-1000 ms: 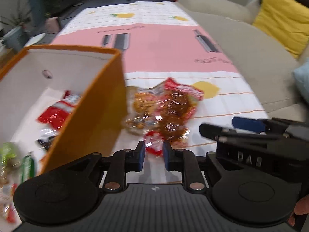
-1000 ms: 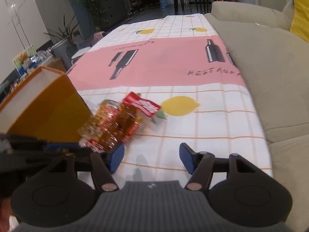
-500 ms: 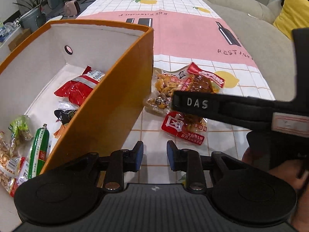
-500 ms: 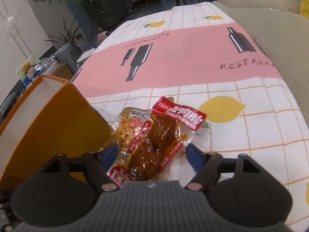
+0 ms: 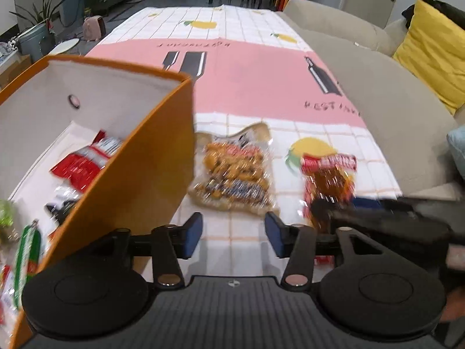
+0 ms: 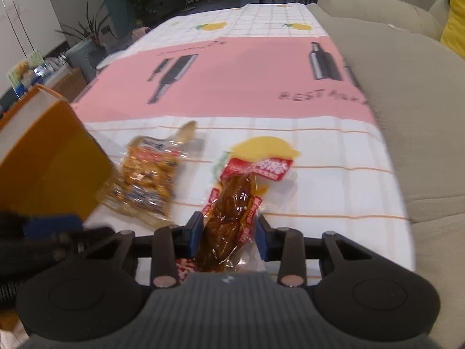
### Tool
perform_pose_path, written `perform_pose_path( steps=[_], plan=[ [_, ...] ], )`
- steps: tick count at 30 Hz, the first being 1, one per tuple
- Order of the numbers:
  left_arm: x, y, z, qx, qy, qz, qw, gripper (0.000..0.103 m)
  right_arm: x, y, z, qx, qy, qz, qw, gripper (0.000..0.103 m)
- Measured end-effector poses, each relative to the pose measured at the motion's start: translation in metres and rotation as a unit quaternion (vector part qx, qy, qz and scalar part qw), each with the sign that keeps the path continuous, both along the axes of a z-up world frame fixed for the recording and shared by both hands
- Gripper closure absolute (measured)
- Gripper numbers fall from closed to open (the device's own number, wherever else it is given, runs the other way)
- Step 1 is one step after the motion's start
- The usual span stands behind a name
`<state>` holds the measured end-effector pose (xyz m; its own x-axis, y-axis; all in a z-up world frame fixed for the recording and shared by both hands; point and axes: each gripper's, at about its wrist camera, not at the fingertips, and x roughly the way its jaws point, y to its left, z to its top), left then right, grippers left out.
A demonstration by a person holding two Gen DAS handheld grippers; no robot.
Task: Organize snacks
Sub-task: 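Grasp the braised duck-neck packet with the right tool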
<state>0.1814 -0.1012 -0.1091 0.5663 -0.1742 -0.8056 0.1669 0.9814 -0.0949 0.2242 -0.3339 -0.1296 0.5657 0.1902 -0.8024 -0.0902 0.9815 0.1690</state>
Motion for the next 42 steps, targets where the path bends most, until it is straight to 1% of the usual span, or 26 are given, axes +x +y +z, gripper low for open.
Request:
perform_pose_path(
  steps=[2, 6, 10, 12, 14, 17, 18, 21, 22, 23, 24, 26, 27, 28, 29, 30, 31, 33, 35, 42],
  plan=[
    [0.005, -0.010, -0.002, 0.008, -0.015, -0.001, 0.9999, 0.033, -0.004, -0.009, 0.000, -0.002, 0.004, 0.000, 1.000, 0.068],
    [0.016, -0.028, -0.008, 0.039, -0.038, 0.005, 0.9985, 0.031, -0.011, -0.019, -0.001, 0.002, 0.002, -0.005, 1.000, 0.068],
    [0.027, -0.038, -0.016, 0.059, -0.040, 0.013, 0.9974, 0.029, -0.018, -0.017, -0.001, 0.000, -0.007, -0.007, 1.000, 0.067],
    [0.033, -0.045, -0.022, 0.080, -0.036, 0.018, 0.9960, 0.026, -0.019, -0.016, -0.001, -0.001, -0.009, -0.007, 1.000, 0.067],
    [0.035, -0.054, -0.025, 0.103, -0.043, 0.016, 0.9936, 0.022, -0.019, -0.015, -0.001, -0.001, -0.009, -0.008, 1.000, 0.067],
    [0.040, -0.064, -0.032, 0.140, -0.037, 0.008, 0.9894, 0.020, -0.019, -0.015, -0.001, 0.001, -0.010, -0.009, 1.000, 0.066],
    [0.040, -0.065, -0.033, 0.147, -0.042, 0.006, 0.9883, 0.020, -0.019, -0.014, -0.002, 0.000, -0.011, -0.009, 1.000, 0.066],
    [0.039, -0.061, -0.033, 0.133, -0.046, 0.003, 0.9900, 0.032, -0.022, -0.012, -0.002, -0.005, -0.014, -0.006, 1.000, 0.065],
    [0.037, -0.061, -0.033, 0.133, -0.047, 0.002, 0.9900, 0.033, -0.022, -0.011, -0.002, -0.008, -0.015, -0.004, 1.000, 0.065],
    [0.035, -0.061, -0.033, 0.135, -0.047, -0.002, 0.9898, 0.036, -0.023, -0.011, -0.002, -0.009, -0.015, -0.002, 1.000, 0.065],
    [0.031, -0.061, -0.033, 0.132, -0.050, -0.009, 0.9900, 0.044, -0.024, -0.010, -0.003, -0.009, -0.015, -0.001, 1.000, 0.065],
    [0.024, -0.061, -0.031, 0.129, -0.045, -0.023, 0.9903, 0.053, -0.024, -0.011, -0.002, -0.006, -0.013, 0.001, 1.000, 0.065],
    [0.021, -0.061, -0.032, 0.125, -0.039, -0.028, 0.9909, 0.066, -0.024, -0.011, -0.002, -0.004, -0.010, 0.002, 1.000, 0.066],
    [0.019, -0.057, -0.032, 0.112, -0.029, -0.031, 0.9927, 0.071, -0.025, -0.012, -0.002, -0.003, -0.006, 0.005, 1.000, 0.065],
    [0.015, -0.055, -0.031, 0.108, -0.025, -0.034, 0.9933, 0.077, -0.027, -0.010, -0.001, -0.009, -0.006, 0.014, 1.000, 0.065],
    [0.011, -0.054, -0.030, 0.111, -0.021, -0.038, 0.9929, 0.080, -0.029, -0.008, -0.001, -0.013, -0.004, 0.023, 1.000, 0.065],
    [0.007, -0.052, -0.029, 0.110, -0.017, -0.042, 0.9929, 0.081, -0.032, -0.007, 0.000, -0.015, -0.002, 0.031, 0.999, 0.065],
    [0.001, -0.045, -0.028, 0.101, -0.009, -0.048, 0.9937, 0.093, -0.037, -0.004, 0.000, -0.016, 0.004, 0.044, 0.999, 0.065],
    [-0.006, -0.040, -0.028, 0.103, -0.010, -0.050, 0.9933, 0.094, -0.043, -0.004, 0.001, -0.014, 0.010, 0.047, 0.999, 0.065],
    [-0.034, -0.024, -0.020, 0.085, -0.008, -0.065, 0.9943, 0.094, -0.067, -0.013, 0.004, -0.006, 0.032, 0.031, 0.999, 0.065]
  ],
)
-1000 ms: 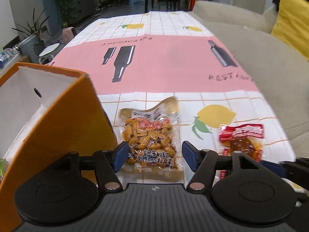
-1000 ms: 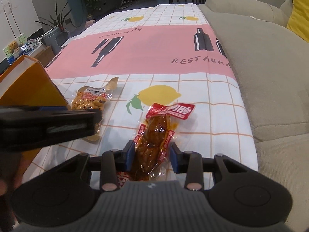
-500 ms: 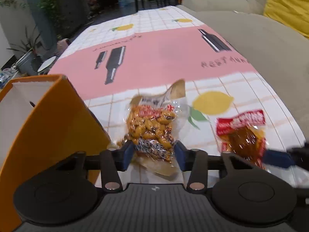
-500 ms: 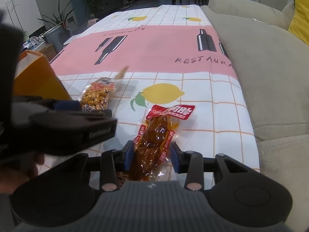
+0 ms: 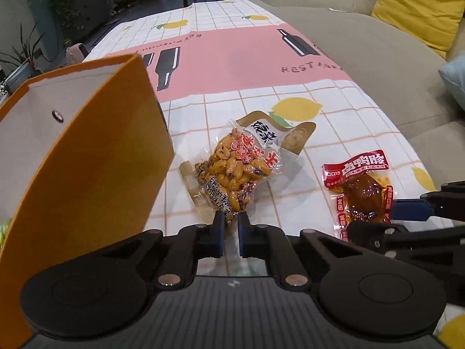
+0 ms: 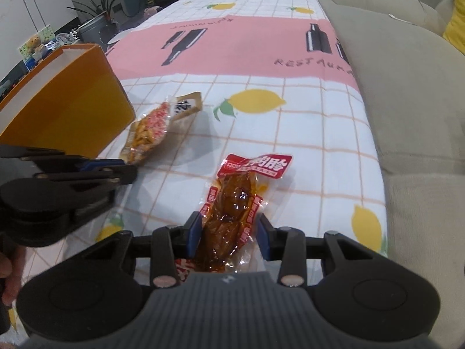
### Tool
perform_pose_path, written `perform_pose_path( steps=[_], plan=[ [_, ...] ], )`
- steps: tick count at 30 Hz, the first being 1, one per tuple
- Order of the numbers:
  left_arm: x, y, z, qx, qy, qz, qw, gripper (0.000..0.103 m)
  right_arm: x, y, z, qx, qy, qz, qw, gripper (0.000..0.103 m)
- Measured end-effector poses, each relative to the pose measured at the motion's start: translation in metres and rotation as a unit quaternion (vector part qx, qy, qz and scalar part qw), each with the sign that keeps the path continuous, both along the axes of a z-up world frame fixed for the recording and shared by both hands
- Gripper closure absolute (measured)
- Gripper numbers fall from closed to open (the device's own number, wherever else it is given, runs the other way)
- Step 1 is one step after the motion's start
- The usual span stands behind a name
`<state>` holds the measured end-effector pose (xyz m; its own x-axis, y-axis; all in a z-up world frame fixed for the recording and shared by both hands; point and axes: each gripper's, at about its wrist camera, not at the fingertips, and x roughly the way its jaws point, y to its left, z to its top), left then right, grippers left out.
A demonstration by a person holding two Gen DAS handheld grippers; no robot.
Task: Organize snacks
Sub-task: 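Grasp the braised duck-neck packet with the right tool, then grasp the peanut packet with the left tool while the right tool holds the duck-neck packet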
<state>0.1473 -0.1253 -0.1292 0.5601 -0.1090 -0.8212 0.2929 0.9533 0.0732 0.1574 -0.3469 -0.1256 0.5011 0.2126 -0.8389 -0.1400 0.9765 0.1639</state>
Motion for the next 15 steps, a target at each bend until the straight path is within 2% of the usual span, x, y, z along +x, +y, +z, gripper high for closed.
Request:
perform_pose_path(
  steps=[6, 9, 15],
  plan=[
    [-0.024, 0.005, 0.009, -0.016, 0.026, -0.014, 0.9994, 0.095, -0.017, -0.006, 0.004, 0.001, 0.018, -0.010, 1.000, 0.066],
    [-0.041, 0.003, 0.010, -0.016, 0.048, -0.024, 0.9984, 0.095, -0.027, -0.006, 0.005, 0.006, 0.030, -0.013, 0.999, 0.066],
    [-0.065, 0.009, 0.012, -0.047, 0.106, -0.028, 0.9929, 0.092, -0.052, 0.001, 0.007, 0.019, 0.047, 0.003, 0.999, 0.067]
  ],
)
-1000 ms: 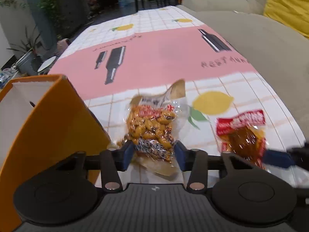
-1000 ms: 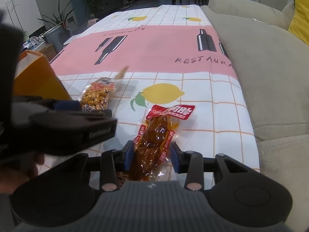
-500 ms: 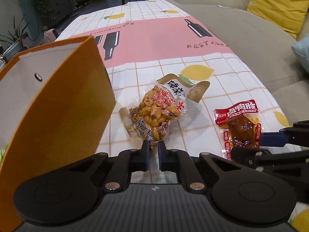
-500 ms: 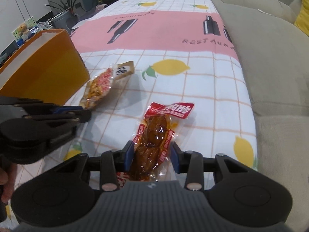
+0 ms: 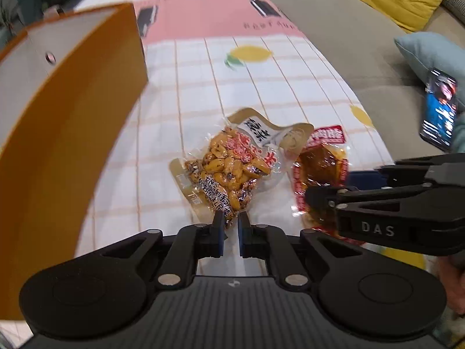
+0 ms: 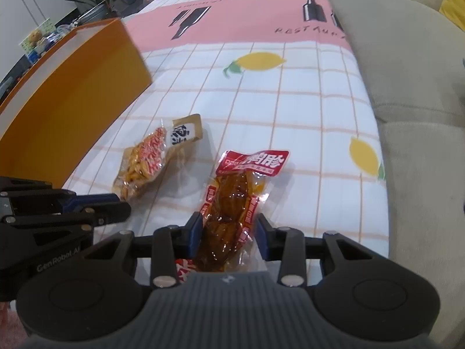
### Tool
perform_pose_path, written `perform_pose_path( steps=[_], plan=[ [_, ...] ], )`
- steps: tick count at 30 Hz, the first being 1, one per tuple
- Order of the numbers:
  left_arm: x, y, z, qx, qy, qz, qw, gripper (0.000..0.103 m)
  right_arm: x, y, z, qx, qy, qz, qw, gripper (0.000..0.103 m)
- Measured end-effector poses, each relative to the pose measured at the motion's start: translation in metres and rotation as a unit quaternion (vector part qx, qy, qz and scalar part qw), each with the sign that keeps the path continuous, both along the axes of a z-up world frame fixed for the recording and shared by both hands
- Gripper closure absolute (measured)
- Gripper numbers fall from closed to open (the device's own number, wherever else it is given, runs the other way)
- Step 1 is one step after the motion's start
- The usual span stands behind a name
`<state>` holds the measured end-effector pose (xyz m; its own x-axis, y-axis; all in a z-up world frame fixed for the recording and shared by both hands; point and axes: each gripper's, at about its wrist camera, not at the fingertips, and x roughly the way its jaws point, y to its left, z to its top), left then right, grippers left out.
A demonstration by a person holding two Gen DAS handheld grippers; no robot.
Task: Organize snacks
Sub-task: 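Grasp the peanut packet with the left tool while the right tool holds the duck-neck packet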
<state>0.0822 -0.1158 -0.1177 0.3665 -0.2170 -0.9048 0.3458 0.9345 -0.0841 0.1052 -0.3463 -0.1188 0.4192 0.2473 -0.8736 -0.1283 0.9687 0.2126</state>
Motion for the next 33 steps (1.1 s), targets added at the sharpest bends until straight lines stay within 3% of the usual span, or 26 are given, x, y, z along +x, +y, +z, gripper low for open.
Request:
perform_pose_path(
  steps=[3, 4, 6, 8, 13, 15, 20, 25, 30, 33],
  plan=[
    [-0.005, 0.005, 0.000, -0.022, 0.016, -0.016, 0.9995, 0.085, -0.011, 0.002, 0.001, 0.001, 0.005, 0.014, 1.000, 0.062],
    [-0.006, 0.008, 0.001, -0.025, 0.015, -0.017, 0.9994, 0.081, -0.013, 0.003, 0.001, 0.000, 0.007, 0.019, 1.000, 0.056],
    [-0.007, 0.013, 0.007, -0.035, 0.011, -0.021, 0.9991, 0.059, -0.018, 0.003, 0.002, -0.001, 0.011, 0.017, 1.000, 0.043],
    [-0.009, 0.017, 0.017, -0.050, -0.007, -0.029, 0.9983, 0.044, -0.020, 0.001, 0.003, -0.003, 0.016, 0.004, 1.000, 0.034],
    [-0.003, 0.014, 0.032, -0.034, -0.078, -0.077, 0.9934, 0.025, -0.028, -0.009, 0.005, 0.007, 0.032, -0.037, 0.999, 0.034],
    [0.001, 0.009, 0.032, -0.033, -0.089, -0.113, 0.9891, 0.017, -0.030, -0.012, 0.004, 0.013, 0.035, -0.050, 0.998, 0.034],
    [0.023, -0.001, 0.013, -0.018, -0.054, -0.186, 0.9810, 0.016, -0.028, -0.010, 0.005, 0.004, 0.023, -0.061, 0.998, 0.037],
    [0.040, -0.001, -0.003, 0.011, -0.028, -0.193, 0.9807, 0.016, -0.025, 0.002, 0.001, -0.021, 0.008, -0.032, 0.999, 0.038],
    [0.048, -0.004, -0.012, 0.027, -0.005, -0.220, 0.9751, 0.012, -0.022, 0.014, -0.001, -0.043, -0.015, 0.001, 0.999, 0.037],
    [0.052, -0.003, -0.018, 0.012, 0.014, -0.208, 0.9780, 0.013, -0.020, 0.020, -0.004, -0.063, -0.030, 0.020, 0.997, 0.037]
  ],
)
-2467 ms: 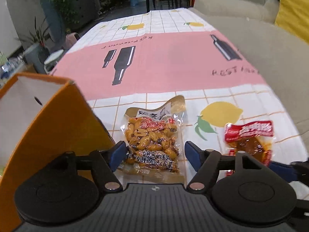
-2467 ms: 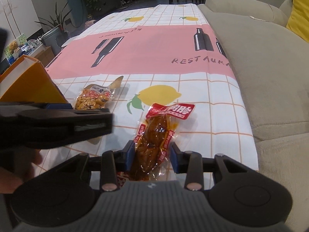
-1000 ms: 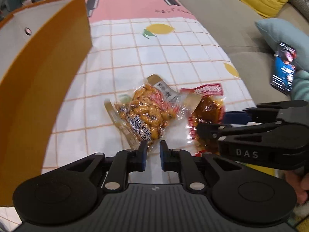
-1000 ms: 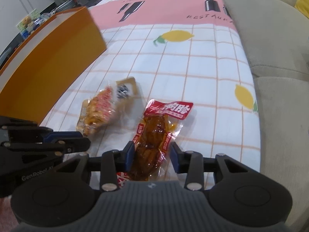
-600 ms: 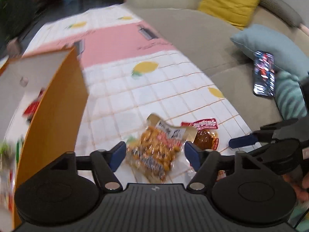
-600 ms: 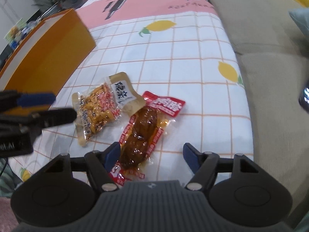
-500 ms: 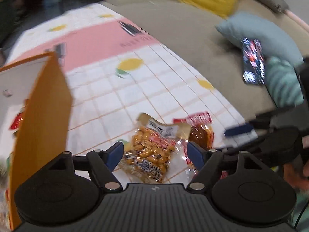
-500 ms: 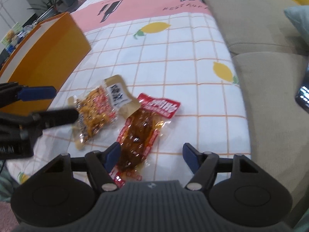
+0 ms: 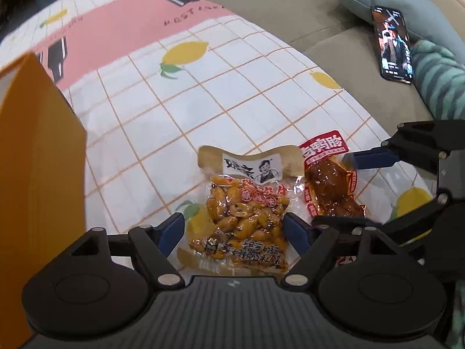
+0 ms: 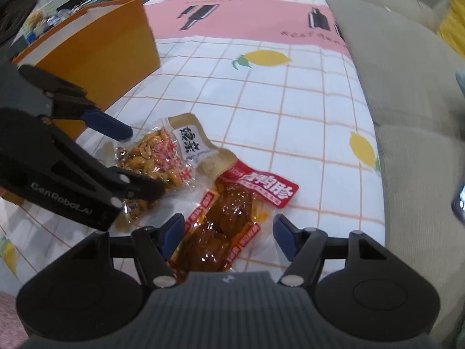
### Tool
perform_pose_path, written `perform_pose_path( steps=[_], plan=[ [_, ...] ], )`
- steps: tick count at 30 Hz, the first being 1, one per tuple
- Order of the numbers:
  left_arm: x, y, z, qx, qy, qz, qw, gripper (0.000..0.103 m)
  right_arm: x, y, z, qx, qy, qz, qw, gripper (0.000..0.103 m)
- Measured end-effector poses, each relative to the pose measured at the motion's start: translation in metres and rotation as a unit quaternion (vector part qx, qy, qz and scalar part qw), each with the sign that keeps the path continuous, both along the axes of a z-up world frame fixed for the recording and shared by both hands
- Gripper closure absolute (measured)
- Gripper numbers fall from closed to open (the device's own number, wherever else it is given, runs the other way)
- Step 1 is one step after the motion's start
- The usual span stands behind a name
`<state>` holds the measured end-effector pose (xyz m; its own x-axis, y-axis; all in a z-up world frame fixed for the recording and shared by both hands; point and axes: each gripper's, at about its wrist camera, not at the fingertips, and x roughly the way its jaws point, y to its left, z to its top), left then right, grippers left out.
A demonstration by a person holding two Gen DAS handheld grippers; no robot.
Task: Organize snacks
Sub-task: 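Grasp the peanut packet with the left tool while the right tool holds the duck-neck packet, then carry the peanut packet and duck-neck packet over the box with both tools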
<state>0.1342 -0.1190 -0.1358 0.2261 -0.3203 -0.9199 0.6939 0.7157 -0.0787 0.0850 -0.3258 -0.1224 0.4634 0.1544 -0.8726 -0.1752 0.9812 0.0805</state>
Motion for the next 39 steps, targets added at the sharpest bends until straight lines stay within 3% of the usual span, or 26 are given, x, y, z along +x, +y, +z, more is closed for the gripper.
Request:
perform_pose_path(
  steps=[4, 6, 10, 14, 18, 25, 31, 39],
  plan=[
    [0.003, 0.002, 0.000, -0.025, 0.005, 0.033, 0.9991, 0.022, 0.001, 0.006, -0.003, -0.026, -0.014, 0.016, 0.999, 0.037],
    [0.004, -0.002, 0.001, -0.028, 0.003, 0.049, 0.9984, 0.034, 0.003, 0.005, -0.003, -0.022, -0.016, 0.017, 0.999, 0.039],
    [-0.001, -0.005, 0.001, -0.030, -0.002, 0.081, 0.9963, 0.043, 0.004, 0.006, 0.000, -0.020, -0.026, 0.015, 0.999, 0.060],
    [-0.007, -0.001, 0.000, -0.042, -0.006, 0.109, 0.9931, 0.044, 0.007, -0.003, 0.002, 0.022, -0.016, -0.012, 1.000, 0.066],
    [-0.011, 0.006, 0.003, -0.052, -0.009, 0.136, 0.9893, 0.045, 0.005, -0.004, 0.005, 0.034, -0.015, -0.018, 0.999, 0.070],
    [-0.017, 0.021, 0.022, -0.059, -0.035, 0.178, 0.9816, 0.045, -0.003, -0.007, 0.025, 0.065, -0.046, -0.025, 0.997, 0.099],
    [-0.023, 0.028, 0.041, -0.070, -0.046, 0.201, 0.9760, 0.045, -0.006, -0.008, 0.035, 0.084, -0.055, -0.027, 0.995, 0.103],
    [-0.034, 0.042, 0.068, -0.085, -0.062, 0.226, 0.9683, 0.045, -0.013, 0.000, 0.055, 0.074, -0.088, -0.015, 0.993, 0.103]
  ],
)
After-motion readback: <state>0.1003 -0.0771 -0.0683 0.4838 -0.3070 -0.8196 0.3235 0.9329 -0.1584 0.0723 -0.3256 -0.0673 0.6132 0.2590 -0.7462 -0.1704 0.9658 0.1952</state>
